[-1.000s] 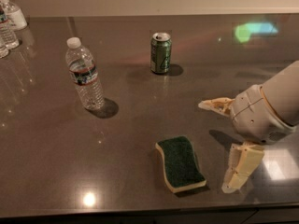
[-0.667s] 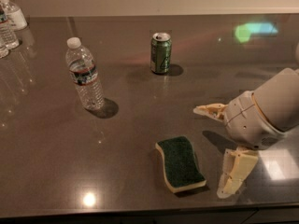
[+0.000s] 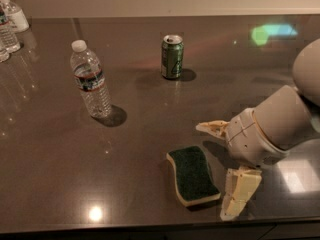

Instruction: Move sponge near green can

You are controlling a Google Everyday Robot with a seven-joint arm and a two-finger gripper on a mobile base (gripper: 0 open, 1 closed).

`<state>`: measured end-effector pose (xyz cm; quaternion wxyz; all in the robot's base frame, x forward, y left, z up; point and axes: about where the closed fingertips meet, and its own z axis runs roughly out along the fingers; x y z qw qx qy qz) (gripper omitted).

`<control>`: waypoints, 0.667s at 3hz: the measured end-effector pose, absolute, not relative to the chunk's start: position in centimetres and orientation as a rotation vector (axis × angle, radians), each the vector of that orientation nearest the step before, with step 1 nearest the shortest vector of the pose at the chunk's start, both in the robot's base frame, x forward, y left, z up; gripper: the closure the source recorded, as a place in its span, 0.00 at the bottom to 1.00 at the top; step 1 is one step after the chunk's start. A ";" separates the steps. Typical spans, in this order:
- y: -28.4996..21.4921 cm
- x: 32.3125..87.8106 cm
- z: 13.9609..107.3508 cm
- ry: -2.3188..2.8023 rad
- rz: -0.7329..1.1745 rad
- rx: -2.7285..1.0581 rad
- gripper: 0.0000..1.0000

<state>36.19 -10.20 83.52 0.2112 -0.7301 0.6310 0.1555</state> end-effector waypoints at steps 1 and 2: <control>-9.3 36.3 82.8 1.758 0.445 -2.035 0.00; -8.4 36.4 82.5 1.759 0.465 -2.055 0.17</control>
Offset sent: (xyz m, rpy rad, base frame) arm 0.0042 0.0291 -0.0170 -0.0101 0.0619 0.0344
